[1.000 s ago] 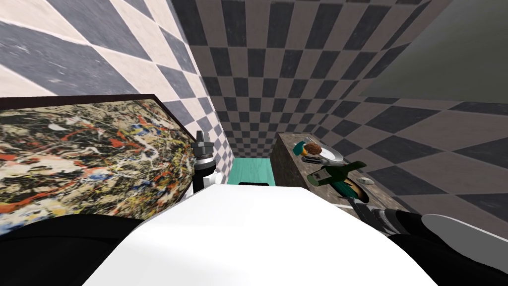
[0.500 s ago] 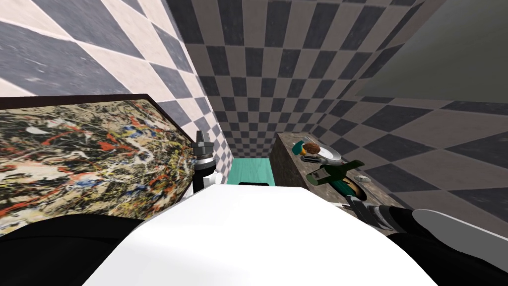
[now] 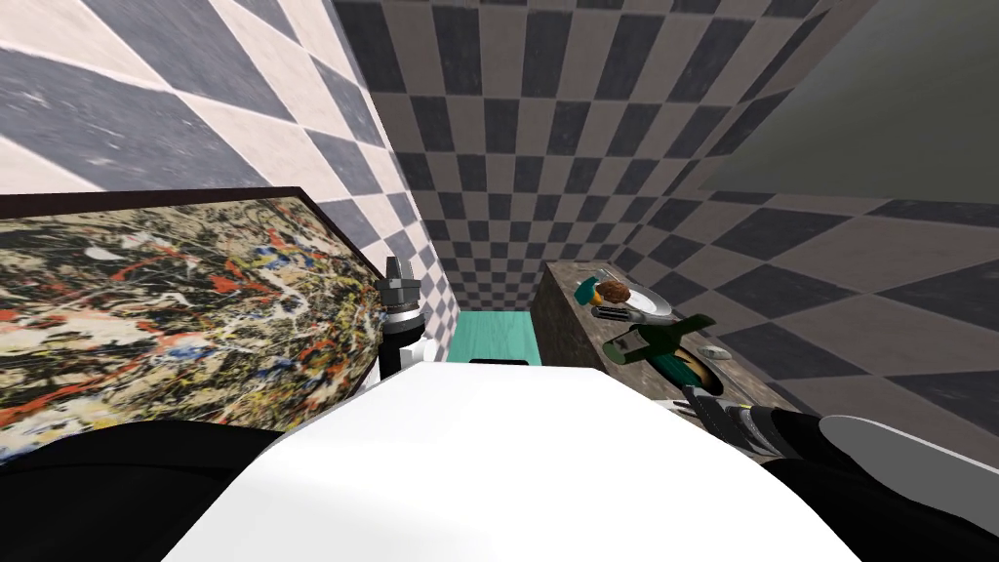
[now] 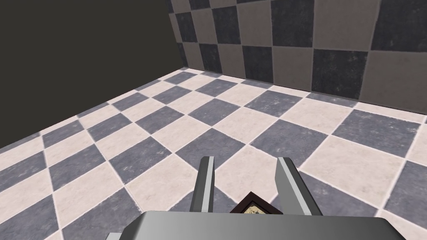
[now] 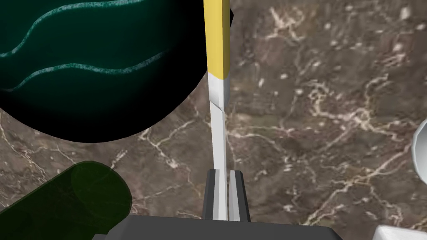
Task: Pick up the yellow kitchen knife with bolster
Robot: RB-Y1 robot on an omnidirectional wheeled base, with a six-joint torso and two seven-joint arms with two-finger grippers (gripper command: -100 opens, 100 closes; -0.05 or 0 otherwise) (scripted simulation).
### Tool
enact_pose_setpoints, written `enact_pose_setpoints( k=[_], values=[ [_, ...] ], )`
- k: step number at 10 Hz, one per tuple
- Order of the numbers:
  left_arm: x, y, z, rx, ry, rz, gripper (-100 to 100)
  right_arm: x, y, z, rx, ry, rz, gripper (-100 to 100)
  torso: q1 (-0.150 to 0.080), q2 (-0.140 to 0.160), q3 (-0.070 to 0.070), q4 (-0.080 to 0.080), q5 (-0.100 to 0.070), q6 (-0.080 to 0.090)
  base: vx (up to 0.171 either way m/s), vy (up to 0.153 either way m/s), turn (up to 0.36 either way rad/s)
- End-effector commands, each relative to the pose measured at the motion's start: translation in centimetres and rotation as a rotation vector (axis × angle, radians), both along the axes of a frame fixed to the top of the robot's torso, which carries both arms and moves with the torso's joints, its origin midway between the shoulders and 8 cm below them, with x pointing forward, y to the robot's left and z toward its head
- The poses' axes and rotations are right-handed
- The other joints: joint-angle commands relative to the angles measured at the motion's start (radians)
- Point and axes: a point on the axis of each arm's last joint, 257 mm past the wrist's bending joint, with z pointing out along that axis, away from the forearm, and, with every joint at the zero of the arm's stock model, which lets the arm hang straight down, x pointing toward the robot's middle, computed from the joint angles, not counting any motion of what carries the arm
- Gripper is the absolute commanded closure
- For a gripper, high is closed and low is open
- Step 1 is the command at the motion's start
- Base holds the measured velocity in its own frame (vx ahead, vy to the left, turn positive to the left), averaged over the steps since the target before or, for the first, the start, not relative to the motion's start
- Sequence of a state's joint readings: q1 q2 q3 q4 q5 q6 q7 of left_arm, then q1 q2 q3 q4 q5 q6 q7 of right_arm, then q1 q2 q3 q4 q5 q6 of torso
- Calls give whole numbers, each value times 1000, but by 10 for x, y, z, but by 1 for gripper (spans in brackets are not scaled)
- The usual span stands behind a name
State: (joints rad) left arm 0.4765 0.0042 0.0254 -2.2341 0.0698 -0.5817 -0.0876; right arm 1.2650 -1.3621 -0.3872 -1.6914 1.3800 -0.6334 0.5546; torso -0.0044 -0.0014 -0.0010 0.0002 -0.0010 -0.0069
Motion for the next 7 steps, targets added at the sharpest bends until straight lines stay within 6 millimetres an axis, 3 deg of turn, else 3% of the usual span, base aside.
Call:
enact_pose_setpoints(
  k=[1,6,7],
  values=[
    [0,0,0,0,0,0,0,-7,1,3,3,5,-1,100,0,0,0,0,0,0,-18,-7,119],
    [0,0,0,0,0,0,0,-22,-2,13,3,-2,-25,100,-1,1,0,0,0,2,-13,-4,61],
    [0,0,0,0,0,0,0,-22,-2,14,3,-1,-24,0,-1,0,0,-1,-1,2,0,0,0]
  ],
)
